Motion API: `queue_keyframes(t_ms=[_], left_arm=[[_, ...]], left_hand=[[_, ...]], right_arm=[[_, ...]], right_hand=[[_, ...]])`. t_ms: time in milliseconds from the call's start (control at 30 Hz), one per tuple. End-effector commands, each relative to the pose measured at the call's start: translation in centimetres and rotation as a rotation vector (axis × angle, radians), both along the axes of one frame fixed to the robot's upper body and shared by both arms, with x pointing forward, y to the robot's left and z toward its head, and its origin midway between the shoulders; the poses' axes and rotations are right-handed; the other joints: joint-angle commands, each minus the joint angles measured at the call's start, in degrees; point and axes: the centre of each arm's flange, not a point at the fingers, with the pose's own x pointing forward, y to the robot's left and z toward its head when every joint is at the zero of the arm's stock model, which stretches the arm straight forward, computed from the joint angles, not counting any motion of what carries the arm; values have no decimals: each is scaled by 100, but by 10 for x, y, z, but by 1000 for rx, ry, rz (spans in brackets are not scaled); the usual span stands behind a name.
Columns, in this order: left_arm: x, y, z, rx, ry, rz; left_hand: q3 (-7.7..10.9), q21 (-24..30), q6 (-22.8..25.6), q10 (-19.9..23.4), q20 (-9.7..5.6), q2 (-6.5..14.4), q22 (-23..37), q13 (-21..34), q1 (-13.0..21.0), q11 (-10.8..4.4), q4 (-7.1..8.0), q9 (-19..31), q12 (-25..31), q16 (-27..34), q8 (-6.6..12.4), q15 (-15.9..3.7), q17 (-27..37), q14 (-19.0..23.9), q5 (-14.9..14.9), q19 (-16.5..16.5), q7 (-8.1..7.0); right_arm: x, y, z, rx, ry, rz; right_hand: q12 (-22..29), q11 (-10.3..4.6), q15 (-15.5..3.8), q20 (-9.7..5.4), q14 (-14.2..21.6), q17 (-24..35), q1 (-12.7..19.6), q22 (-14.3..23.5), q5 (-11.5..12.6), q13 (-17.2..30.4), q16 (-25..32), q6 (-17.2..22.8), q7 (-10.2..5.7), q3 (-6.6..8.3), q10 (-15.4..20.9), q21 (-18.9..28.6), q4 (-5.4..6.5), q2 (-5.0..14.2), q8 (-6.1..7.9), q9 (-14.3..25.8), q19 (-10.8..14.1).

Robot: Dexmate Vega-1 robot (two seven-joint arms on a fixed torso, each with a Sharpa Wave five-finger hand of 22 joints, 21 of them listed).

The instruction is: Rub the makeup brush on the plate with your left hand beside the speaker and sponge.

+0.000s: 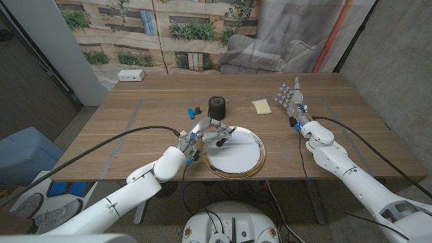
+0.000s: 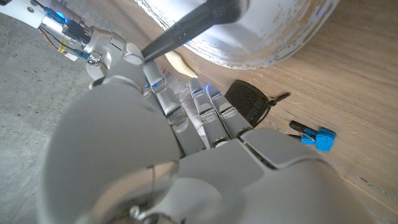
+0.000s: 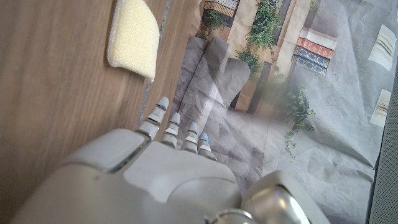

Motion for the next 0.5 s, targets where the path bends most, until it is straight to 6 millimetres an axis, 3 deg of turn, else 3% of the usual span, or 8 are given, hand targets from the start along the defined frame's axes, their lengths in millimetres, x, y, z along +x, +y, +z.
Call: queue_keyframes(t_ms=[33, 500], left_arm=[[-9, -4, -10, -2, 25, -6], [-12, -5, -13, -15, 34, -18]], left_hand=[[-15, 40, 44, 41, 10, 31, 12, 14, 15, -39, 13, 20, 50, 43, 5, -879, 7, 75, 25, -15, 27], [-23, 39, 46, 40, 5, 38, 12, 14, 20, -39, 12, 20, 48, 41, 5, -882, 7, 75, 27, -26, 30]], right_arm=[[0, 0, 0, 0, 0, 1], [0, 0, 0, 0, 0, 1]], right_hand=[[37, 6, 53, 40, -1, 19, 9, 33, 37, 16, 19, -50, 8, -2, -50, 26, 26, 578, 27, 15, -8], [38, 10, 55, 37, 0, 19, 9, 33, 37, 16, 19, -45, 11, -2, -49, 26, 26, 578, 29, 15, -8]])
